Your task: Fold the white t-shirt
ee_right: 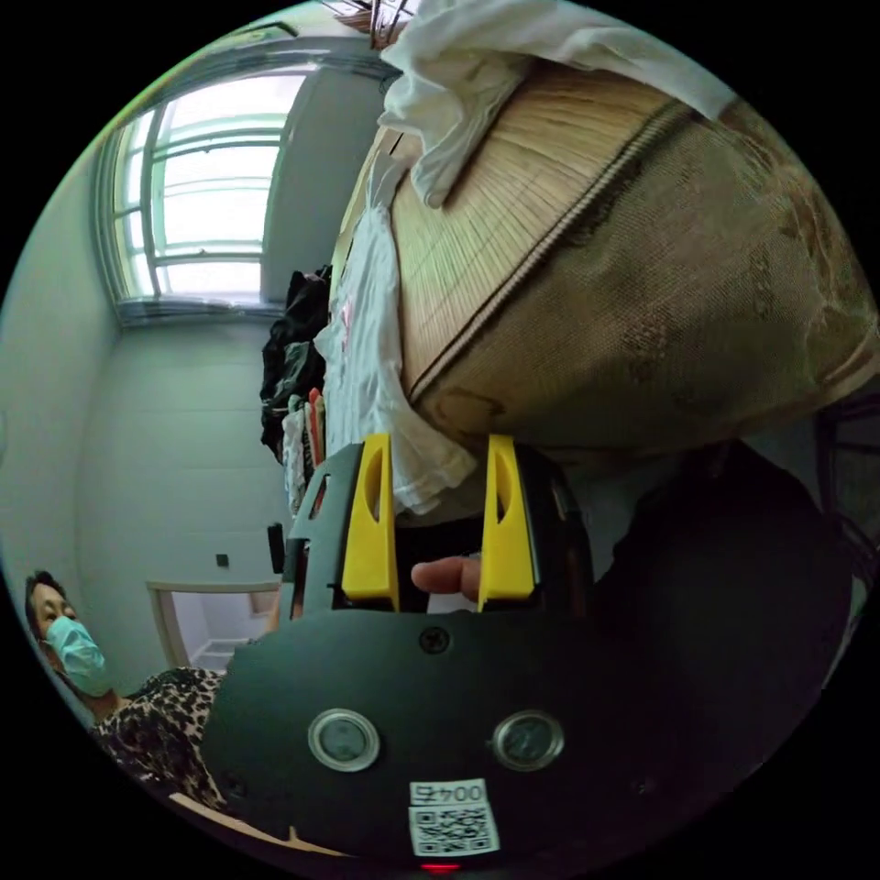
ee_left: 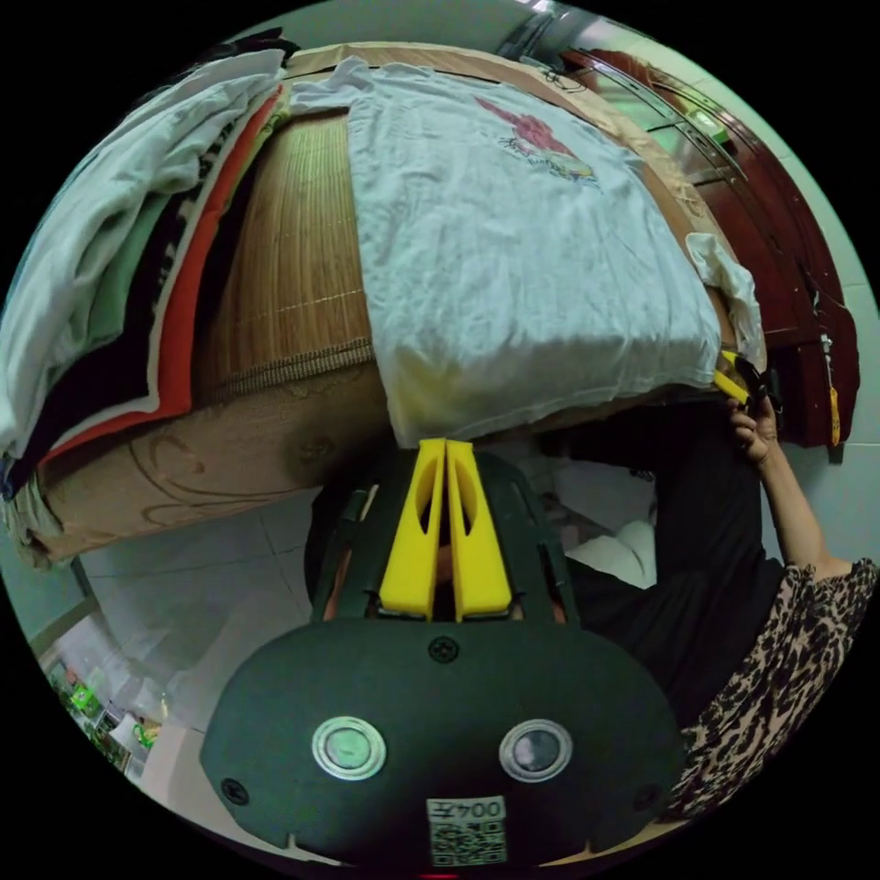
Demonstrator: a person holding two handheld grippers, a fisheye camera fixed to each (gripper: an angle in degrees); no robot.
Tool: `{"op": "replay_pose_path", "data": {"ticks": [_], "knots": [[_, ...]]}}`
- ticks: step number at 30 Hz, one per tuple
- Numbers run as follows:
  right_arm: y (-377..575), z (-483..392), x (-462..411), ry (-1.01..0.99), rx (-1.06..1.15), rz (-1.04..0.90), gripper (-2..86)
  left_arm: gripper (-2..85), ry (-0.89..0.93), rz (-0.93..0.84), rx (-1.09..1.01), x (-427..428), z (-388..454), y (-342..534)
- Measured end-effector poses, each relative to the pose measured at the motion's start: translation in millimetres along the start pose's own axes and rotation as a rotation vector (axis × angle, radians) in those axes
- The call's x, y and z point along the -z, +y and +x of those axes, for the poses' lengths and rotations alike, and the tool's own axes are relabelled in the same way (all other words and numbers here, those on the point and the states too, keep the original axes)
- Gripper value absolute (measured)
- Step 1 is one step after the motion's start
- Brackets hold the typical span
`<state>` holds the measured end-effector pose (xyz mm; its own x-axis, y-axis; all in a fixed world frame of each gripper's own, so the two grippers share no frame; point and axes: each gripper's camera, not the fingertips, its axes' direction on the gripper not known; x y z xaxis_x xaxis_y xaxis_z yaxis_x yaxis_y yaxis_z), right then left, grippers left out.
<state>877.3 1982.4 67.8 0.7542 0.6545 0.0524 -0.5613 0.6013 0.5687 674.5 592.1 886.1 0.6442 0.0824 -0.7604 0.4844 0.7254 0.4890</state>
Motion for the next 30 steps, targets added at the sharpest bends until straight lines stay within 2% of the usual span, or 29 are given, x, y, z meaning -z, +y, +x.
{"op": "replay_pose_path", "data": {"ticks": [3,7,11,14,17,22,25,30], "knots": [[-5.3,8.5,-1.4,-0.091,0.031,-0.052,13.8,0.3,0.055,0.071,0.042,13.4,-14.4,8.4],[-17.2,2.8,-11.3,-0.088,0.120,-0.139,13.6,0.2,0.146,0.175,0.127,36.9,-40.5,23.3],[-30.4,8.2,-14.1,-0.137,0.120,-0.167,11.9,0.4,0.130,0.213,0.142,55.3,-49.2,27.8],[-29.8,8.0,2.4,-0.212,0.135,-0.108,11.3,1.3,0.115,0.186,0.125,57.9,-48.7,23.8],[-33.6,19.7,14.9,-0.200,0.067,-0.049,11.3,3.9,0.067,0.106,0.073,48.3,-40.9,11.8],[-48.1,33.9,20.7,-0.196,-0.037,-0.011,11.9,9.2,-0.091,-0.051,-0.098,24.0,-19.9,-19.0],[-59.9,29.7,21.0,-0.152,-0.055,-0.037,12.4,9.5,-0.033,-0.081,-0.104,15.5,-25.4,-36.5],[-92.9,7.8,36.3,0.030,0.030,-0.135,12.4,8.9,0.027,-0.141,-0.111,-2.8,-26.9,-65.6]]}}
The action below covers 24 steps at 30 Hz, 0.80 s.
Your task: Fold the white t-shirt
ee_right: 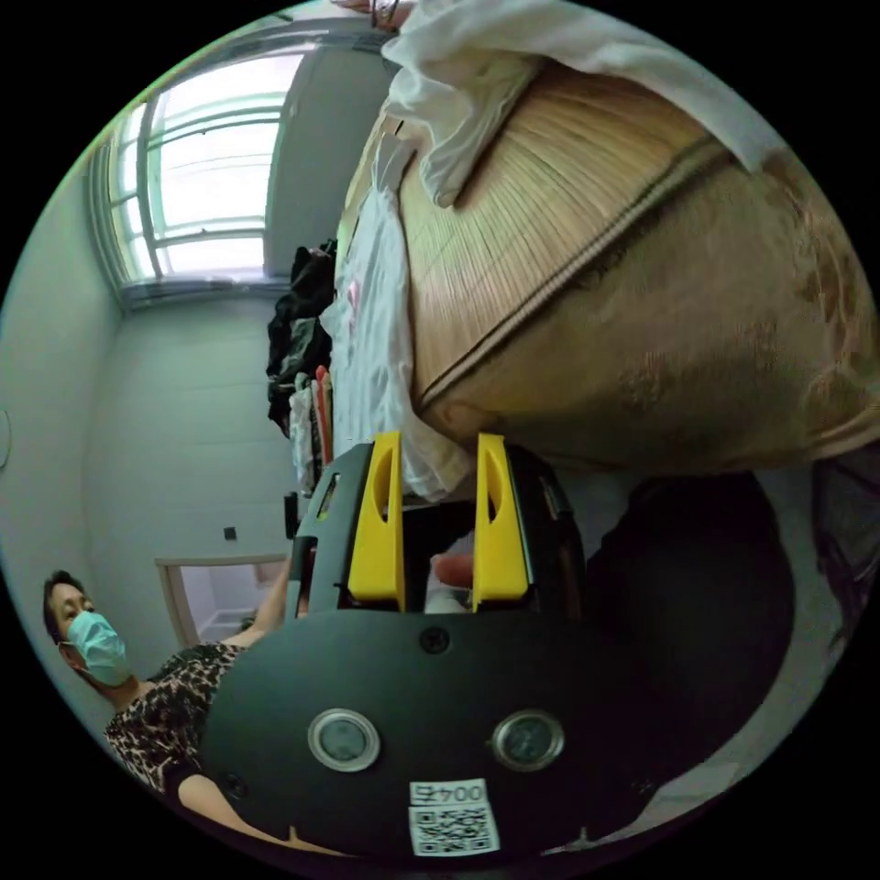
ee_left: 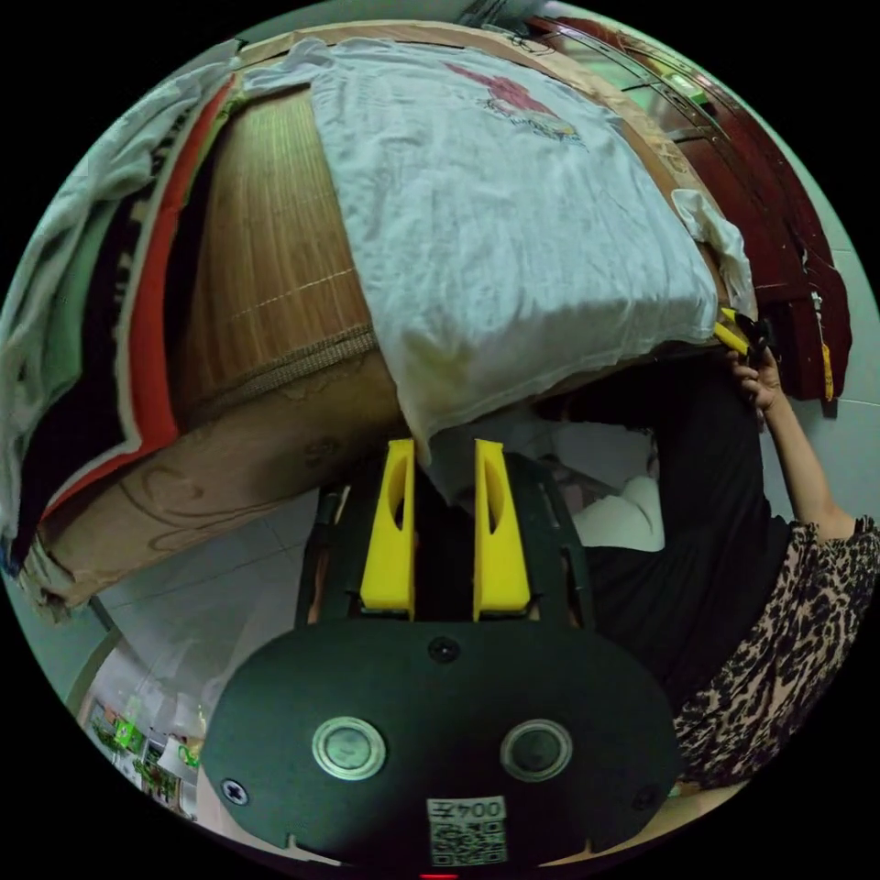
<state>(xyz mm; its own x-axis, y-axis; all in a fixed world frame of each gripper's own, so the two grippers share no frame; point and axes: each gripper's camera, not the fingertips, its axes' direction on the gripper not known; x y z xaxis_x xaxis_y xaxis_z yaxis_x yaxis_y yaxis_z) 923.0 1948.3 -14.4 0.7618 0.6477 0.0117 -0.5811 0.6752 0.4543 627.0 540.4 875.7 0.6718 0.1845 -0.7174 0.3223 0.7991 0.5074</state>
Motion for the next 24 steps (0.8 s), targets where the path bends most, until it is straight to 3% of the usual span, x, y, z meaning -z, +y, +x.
{"op": "replay_pose_path", "data": {"ticks": [5,11,16,22,24], "knots": [[-25.5,-11.5,0.7,0.091,0.112,-0.149,12.6,4.1,-0.009,-0.051,-0.008,-4.1,-2.0,-18.8],[-43.2,-32.1,-18.6,0.062,0.317,-0.381,14.7,2.1,0.205,0.008,-0.031,40.3,-26.6,-2.0],[-54.7,-22.7,-16.3,0.043,0.285,-0.355,14.5,1.5,0.264,0.140,-0.039,95.0,-46.4,20.5],[-52.0,-22.8,-5.2,0.027,0.276,-0.343,13.2,1.1,0.223,0.121,-0.068,111.0,-44.6,19.7],[-46.0,-29.1,-3.7,0.013,0.307,-0.356,8.6,1.1,0.231,0.133,-0.065,115.1,-45.1,19.5]]}}
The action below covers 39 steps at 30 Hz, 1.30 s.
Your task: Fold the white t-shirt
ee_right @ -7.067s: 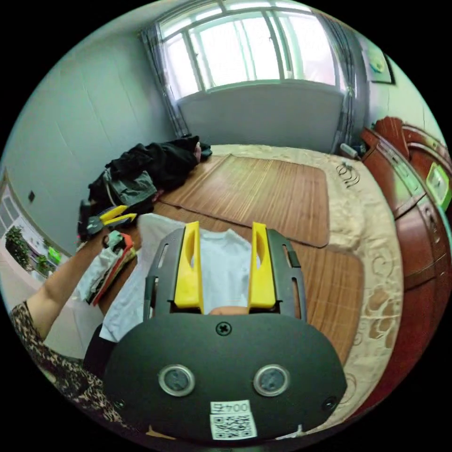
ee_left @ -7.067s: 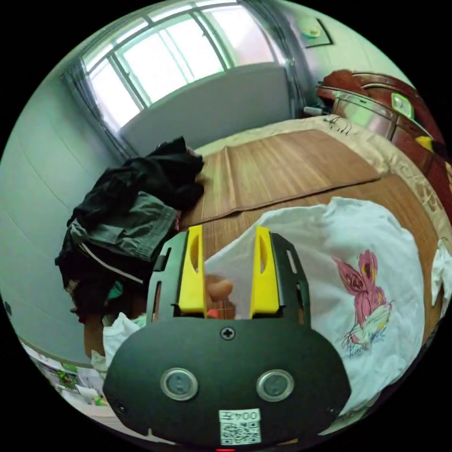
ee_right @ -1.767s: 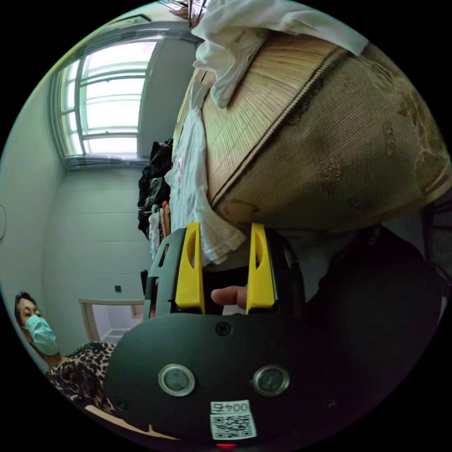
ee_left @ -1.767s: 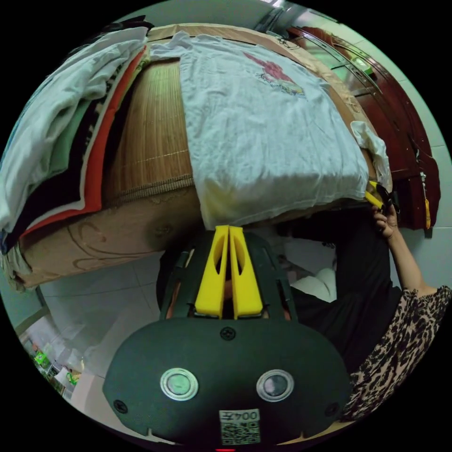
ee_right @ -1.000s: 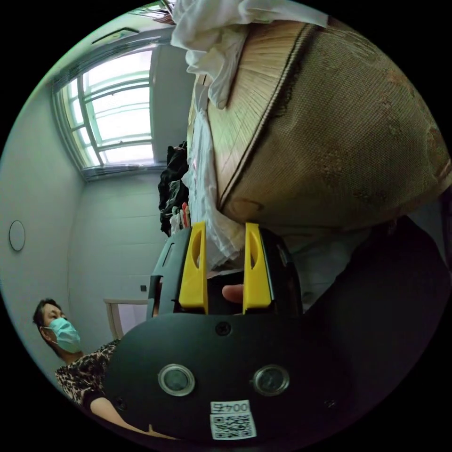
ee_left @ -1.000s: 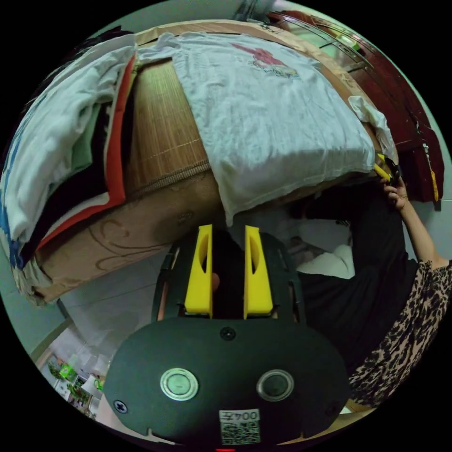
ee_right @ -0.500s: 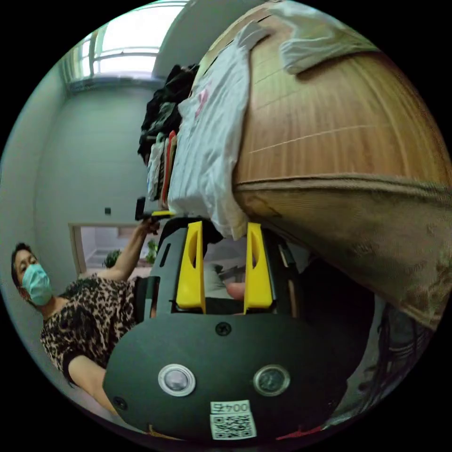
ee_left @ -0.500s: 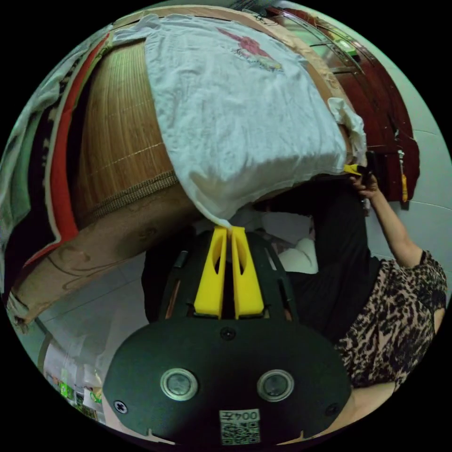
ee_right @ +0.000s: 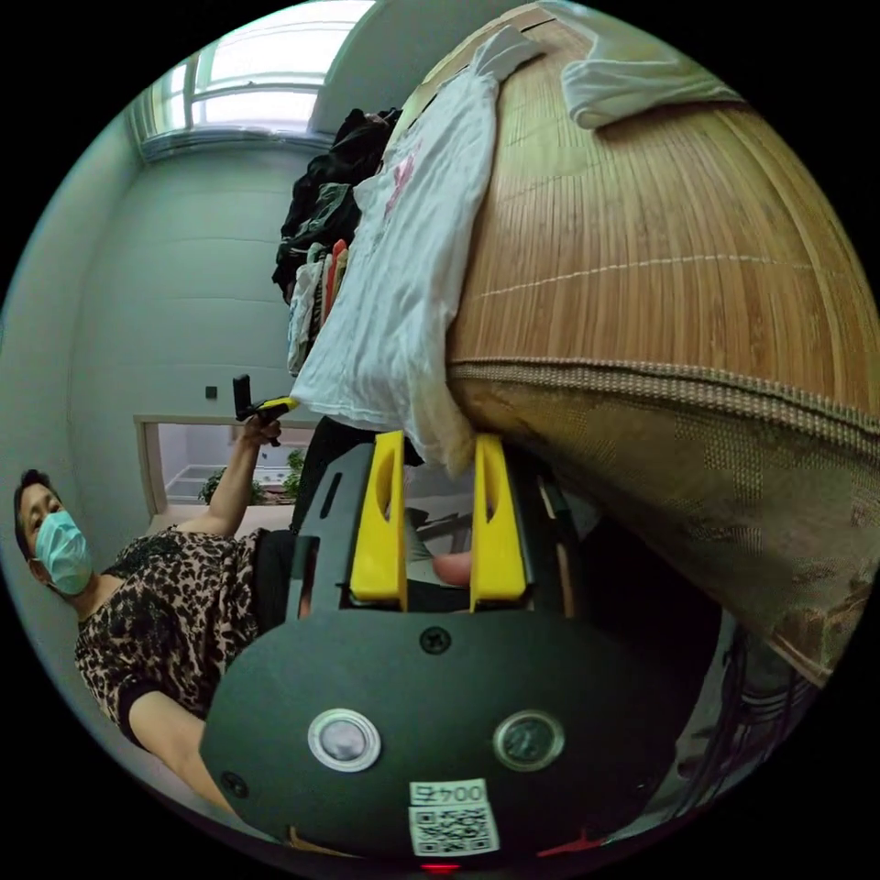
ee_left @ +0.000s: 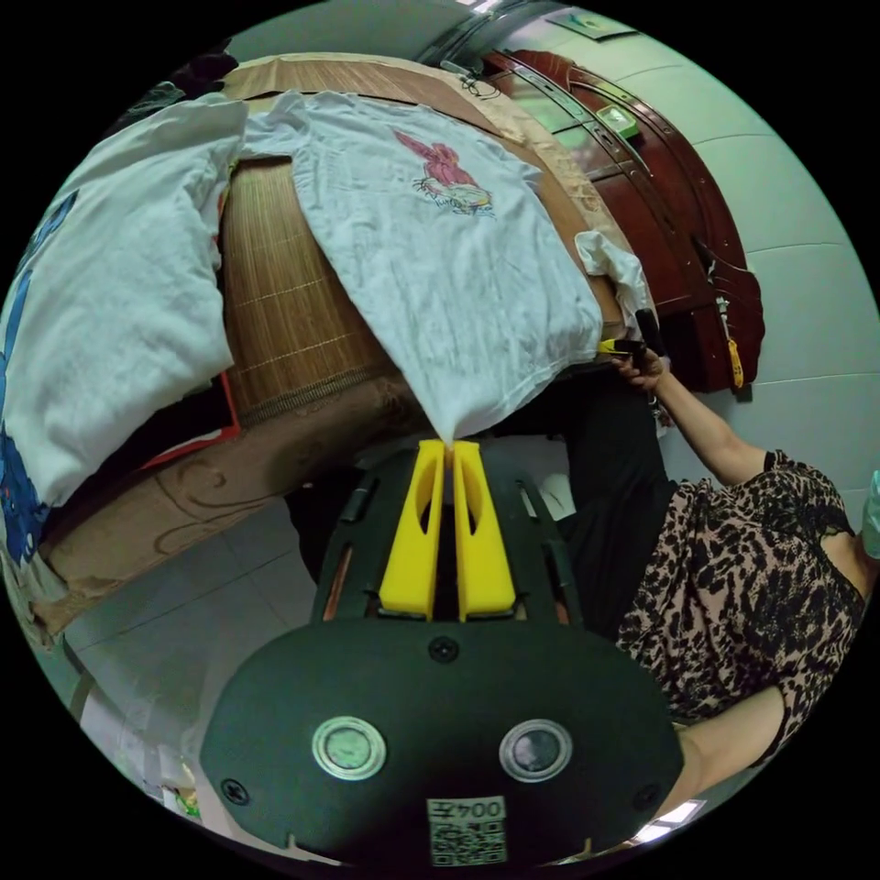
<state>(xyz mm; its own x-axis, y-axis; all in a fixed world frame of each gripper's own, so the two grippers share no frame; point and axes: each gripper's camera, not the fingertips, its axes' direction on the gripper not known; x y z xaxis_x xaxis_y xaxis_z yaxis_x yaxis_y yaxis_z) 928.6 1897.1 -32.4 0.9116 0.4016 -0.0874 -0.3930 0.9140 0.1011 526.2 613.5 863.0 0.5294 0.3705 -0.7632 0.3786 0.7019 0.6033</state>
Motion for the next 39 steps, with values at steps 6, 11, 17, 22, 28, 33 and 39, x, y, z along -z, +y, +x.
{"op": "replay_pose_path", "data": {"ticks": [6,11,17,22,28,33,39], "knots": [[11.4,-26.3,0.5,0.003,0.052,0.004,3.7,1.2,-0.001,0.031,0.014,14.0,1.1,-1.2],[26.0,-37.0,21.2,-0.084,0.032,0.093,1.3,1.2,0.016,0.081,0.056,27.0,-2.1,4.3],[26.1,-84.8,47.1,-0.052,0.043,0.111,-0.4,1.2,0.029,0.115,0.088,31.3,0.4,10.2],[17.3,-152.2,76.7,0.030,0.106,0.087,-0.5,1.3,0.009,0.098,0.036,32.4,15.4,8.6],[31.1,-234.8,103.5,0.161,0.139,0.034,-0.6,1.3,0.030,0.088,-0.052,28.9,41.2,27.0],[94.4,-275.8,97.6,0.182,0.127,0.024,-0.2,1.5,0.075,0.089,-0.086,13.0,60.9,72.8],[180.2,-275.8,41.9,0.236,-0.009,0.021,3.1,2.0,0.069,0.082,-0.093,-36.0,75.8,140.4]]}}
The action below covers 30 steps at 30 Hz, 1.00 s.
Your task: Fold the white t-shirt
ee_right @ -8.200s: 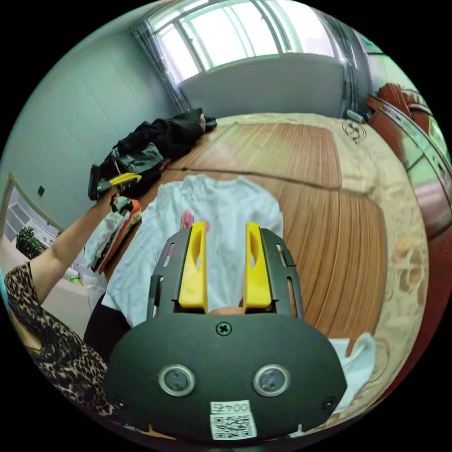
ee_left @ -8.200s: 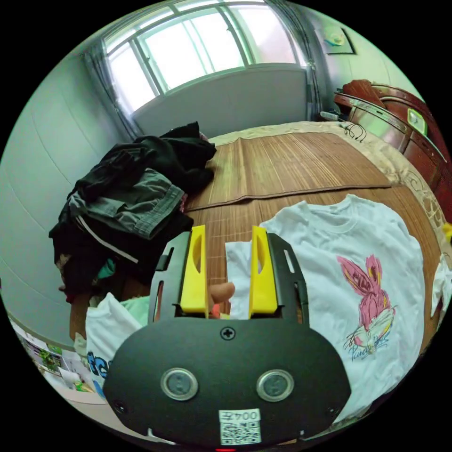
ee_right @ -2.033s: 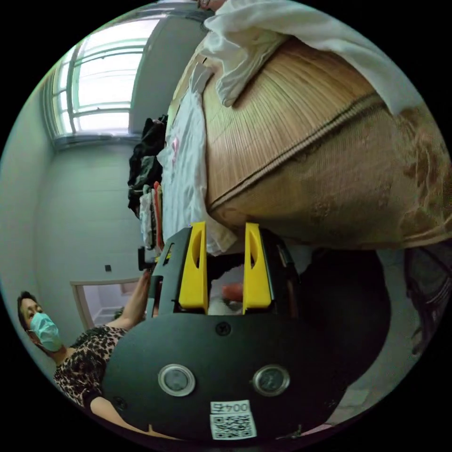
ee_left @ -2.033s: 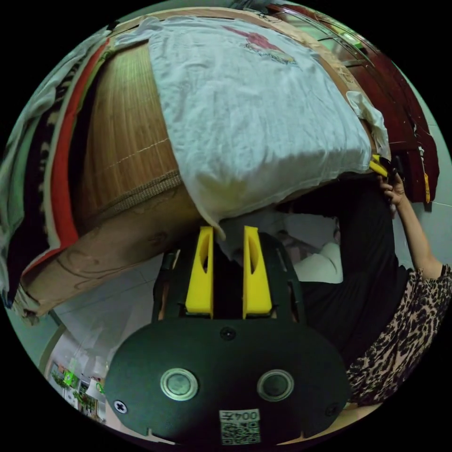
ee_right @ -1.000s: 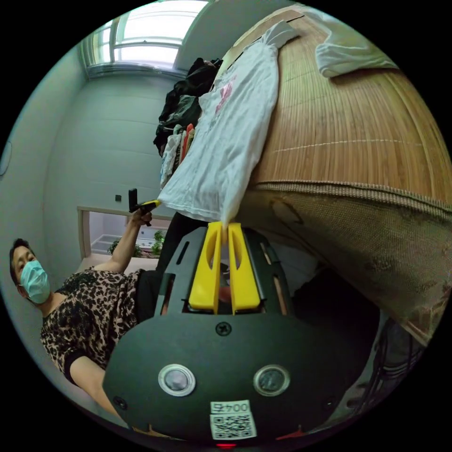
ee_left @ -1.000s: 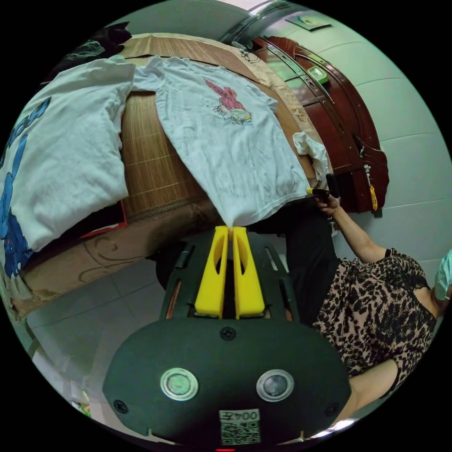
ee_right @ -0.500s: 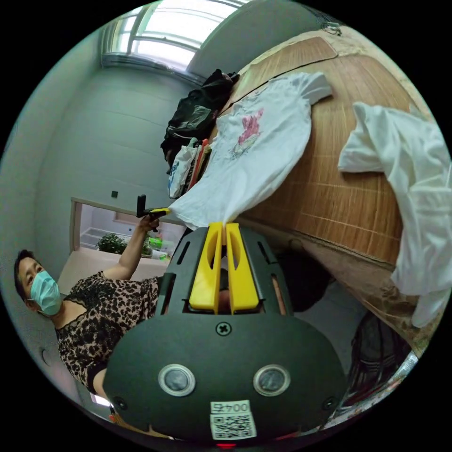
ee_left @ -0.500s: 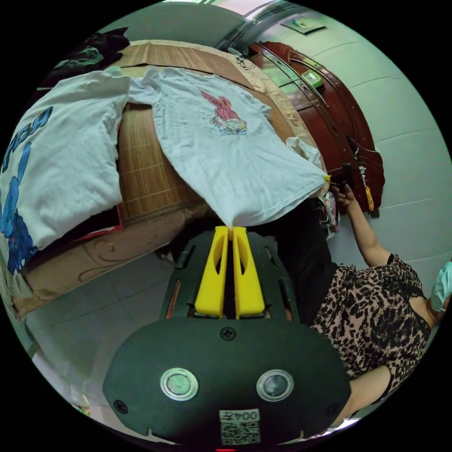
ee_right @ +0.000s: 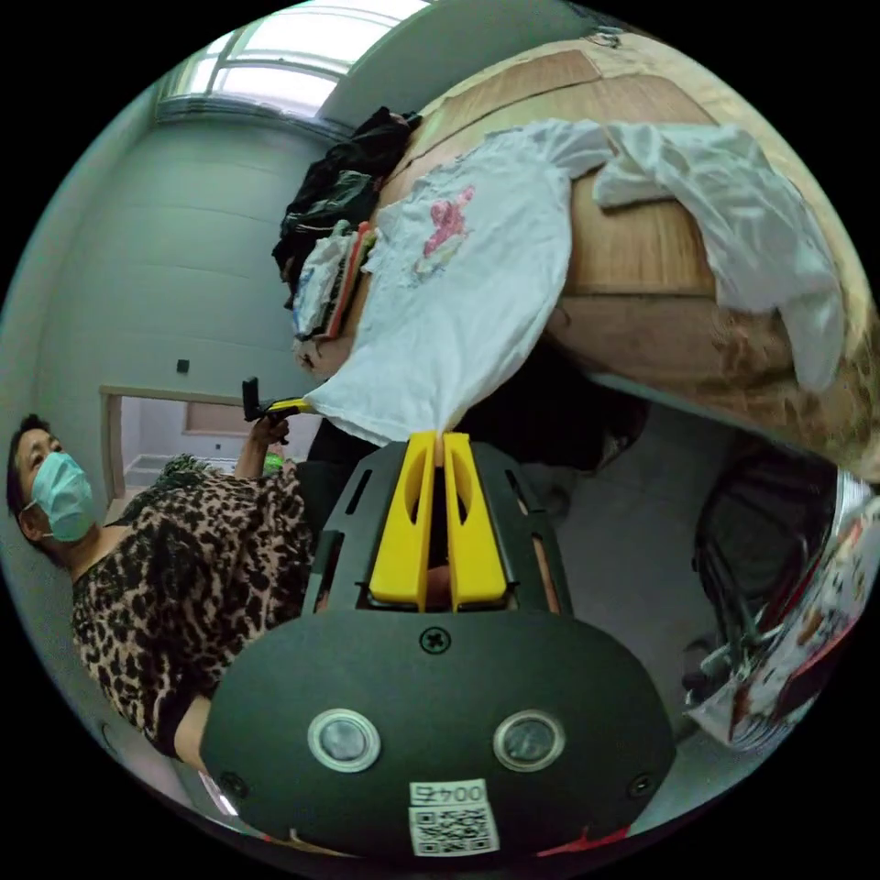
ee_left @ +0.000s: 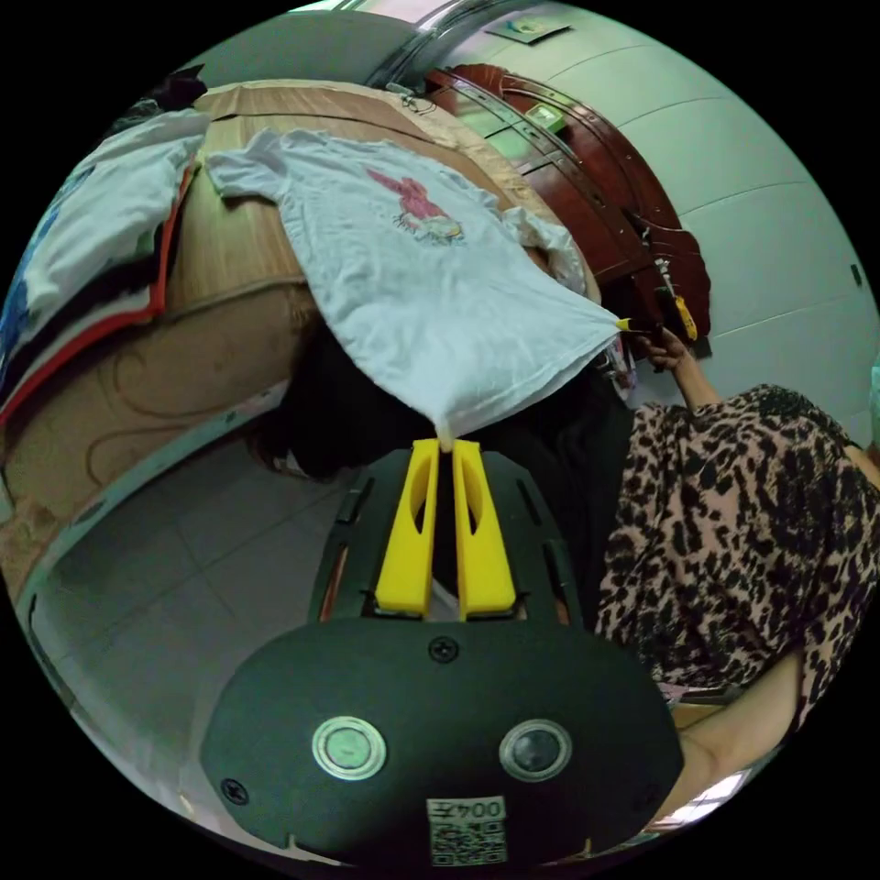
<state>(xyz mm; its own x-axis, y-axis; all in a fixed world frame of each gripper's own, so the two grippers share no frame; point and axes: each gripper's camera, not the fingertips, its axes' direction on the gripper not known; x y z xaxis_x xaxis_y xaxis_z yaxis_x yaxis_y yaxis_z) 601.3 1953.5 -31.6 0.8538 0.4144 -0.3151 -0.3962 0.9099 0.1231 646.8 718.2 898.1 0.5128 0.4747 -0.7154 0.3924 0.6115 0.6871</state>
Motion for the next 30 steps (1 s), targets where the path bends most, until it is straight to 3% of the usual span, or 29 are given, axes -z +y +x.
{"op": "replay_pose_path", "data": {"ticks": [3,8,13,15,21,23,30], "knots": [[26.9,-35.9,-5.0,0.141,-0.003,0.121,5.7,1.9,-0.060,-0.005,0.075,-1.5,-2.9,26.1],[7.4,-128.4,-17.0,0.351,0.162,0.345,10.9,1.5,-0.185,0.208,0.013,38.3,24.3,8.0],[-77.3,-169.1,-96.3,0.571,0.166,0.278,7.9,0.5,-0.269,0.334,-0.088,-3.9,54.4,-84.4],[-115.0,-174.8,-136.7,0.721,0.086,0.267,0.9,0.3,-0.324,0.293,-0.092,-39.0,59.7,-114.2],[-148.9,-185.2,-231.1,0.870,0.099,0.016,-0.6,0.2,-0.657,0.105,-0.172,-152.8,90.5,-147.1],[-145.5,-192.3,-235.0,0.905,0.119,0.046,-0.6,0.3,-0.740,0.023,-0.208,-184.3,99.0,-143.3],[-147.7,-184.5,-225.1,0.776,0.174,0.030,-0.7,0.3,-0.783,-0.028,-0.210,-204.7,106.3,-145.9]]}}
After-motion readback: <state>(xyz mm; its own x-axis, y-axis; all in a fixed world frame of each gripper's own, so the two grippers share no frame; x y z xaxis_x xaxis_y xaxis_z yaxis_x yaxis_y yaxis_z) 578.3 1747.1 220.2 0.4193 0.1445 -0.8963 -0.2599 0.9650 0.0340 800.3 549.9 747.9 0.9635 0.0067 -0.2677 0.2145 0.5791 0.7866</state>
